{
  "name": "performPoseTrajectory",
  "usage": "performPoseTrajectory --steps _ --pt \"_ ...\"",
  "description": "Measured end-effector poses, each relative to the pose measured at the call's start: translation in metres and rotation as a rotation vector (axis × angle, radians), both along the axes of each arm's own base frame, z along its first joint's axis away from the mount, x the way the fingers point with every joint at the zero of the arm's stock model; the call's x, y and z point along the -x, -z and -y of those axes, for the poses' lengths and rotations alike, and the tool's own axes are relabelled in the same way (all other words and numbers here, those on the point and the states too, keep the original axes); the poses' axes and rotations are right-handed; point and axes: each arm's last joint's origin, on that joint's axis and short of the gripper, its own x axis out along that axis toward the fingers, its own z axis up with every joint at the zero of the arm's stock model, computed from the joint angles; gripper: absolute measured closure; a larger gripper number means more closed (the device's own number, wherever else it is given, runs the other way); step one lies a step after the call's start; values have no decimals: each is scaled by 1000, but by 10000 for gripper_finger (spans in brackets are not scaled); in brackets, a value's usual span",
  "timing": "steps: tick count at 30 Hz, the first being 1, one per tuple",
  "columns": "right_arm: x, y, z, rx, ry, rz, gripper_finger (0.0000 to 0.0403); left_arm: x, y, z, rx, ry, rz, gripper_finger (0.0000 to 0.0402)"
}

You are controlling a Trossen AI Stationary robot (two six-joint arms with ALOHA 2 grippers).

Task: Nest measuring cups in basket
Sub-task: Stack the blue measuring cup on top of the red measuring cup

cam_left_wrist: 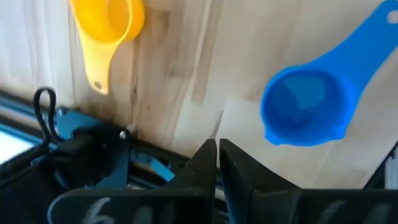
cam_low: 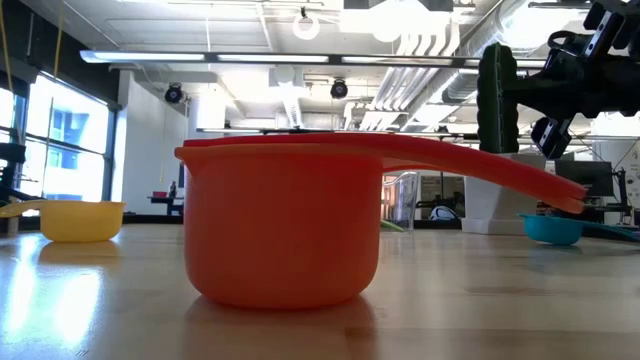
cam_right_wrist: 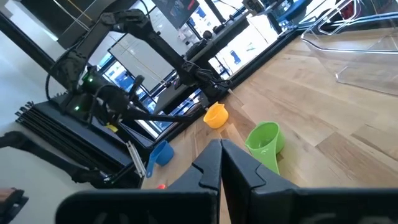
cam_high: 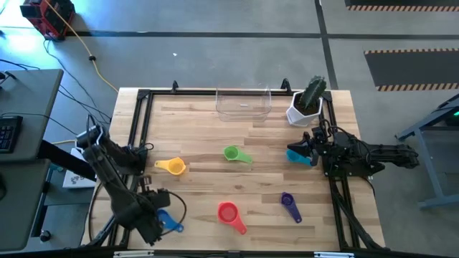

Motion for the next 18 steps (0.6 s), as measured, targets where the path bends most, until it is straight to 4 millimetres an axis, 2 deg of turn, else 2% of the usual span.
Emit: performPoseTrajectory --steps 5,11,15,18 --pt "0 0 0 0 0 0 402 9 3 -10 7 -20 -37 375" --pt "0 0 0 0 0 0 402 14 10 -17 -20 -32 -53 335" --pt "0 0 0 0 0 0 402 15 13 -17 -19 -22 -63 310" --pt "0 0 0 0 0 0 402 10 16 -11 55 -26 -20 303"
